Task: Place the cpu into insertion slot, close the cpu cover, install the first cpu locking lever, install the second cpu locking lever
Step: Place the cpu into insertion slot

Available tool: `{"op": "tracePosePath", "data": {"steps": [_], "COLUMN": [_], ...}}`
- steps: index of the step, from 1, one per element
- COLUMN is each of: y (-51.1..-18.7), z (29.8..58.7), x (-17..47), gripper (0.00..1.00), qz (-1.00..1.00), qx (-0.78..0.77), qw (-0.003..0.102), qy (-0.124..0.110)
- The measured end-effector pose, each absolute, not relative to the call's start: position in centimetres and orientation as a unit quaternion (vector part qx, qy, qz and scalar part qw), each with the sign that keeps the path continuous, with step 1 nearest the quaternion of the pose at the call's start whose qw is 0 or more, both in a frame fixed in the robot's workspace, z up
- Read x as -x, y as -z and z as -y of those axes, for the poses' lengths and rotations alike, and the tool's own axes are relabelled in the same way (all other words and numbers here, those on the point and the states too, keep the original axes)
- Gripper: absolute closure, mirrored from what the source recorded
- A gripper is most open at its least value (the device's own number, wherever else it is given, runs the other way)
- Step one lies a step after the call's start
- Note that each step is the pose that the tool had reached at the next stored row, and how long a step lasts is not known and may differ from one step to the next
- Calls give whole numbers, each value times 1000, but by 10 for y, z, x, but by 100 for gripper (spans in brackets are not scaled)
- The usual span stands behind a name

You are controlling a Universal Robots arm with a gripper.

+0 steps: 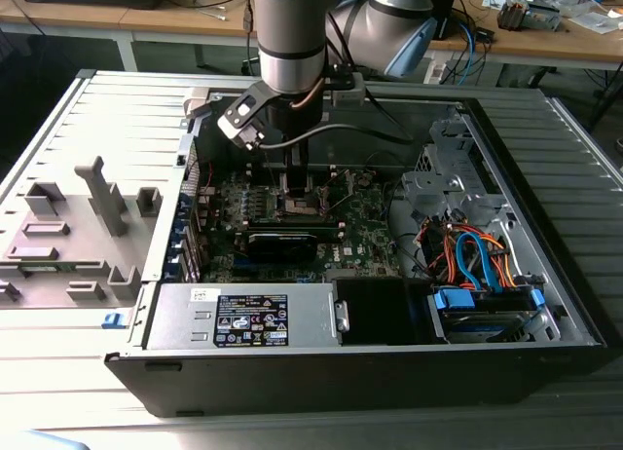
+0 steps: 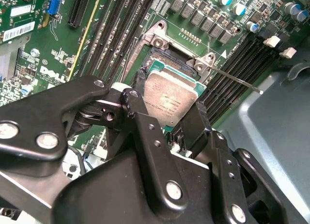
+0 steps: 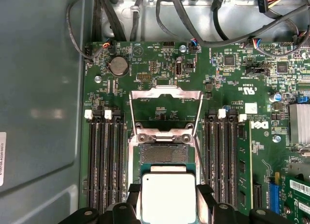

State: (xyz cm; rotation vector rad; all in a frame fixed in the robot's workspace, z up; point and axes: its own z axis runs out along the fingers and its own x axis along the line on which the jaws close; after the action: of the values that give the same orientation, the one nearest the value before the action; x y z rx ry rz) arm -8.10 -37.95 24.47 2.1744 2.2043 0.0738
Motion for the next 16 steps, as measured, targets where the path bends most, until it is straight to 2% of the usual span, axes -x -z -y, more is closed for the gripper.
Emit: {"op": "tracePosePath", "data": {"steps": [15, 16], "y": [-238, -230], "z": [379, 379], "x": [81, 81], "gripper": [46, 46], "qz": [-712, -712], "qx": [-702, -702], "qw": [22, 22], "qy": [-24, -24]}}
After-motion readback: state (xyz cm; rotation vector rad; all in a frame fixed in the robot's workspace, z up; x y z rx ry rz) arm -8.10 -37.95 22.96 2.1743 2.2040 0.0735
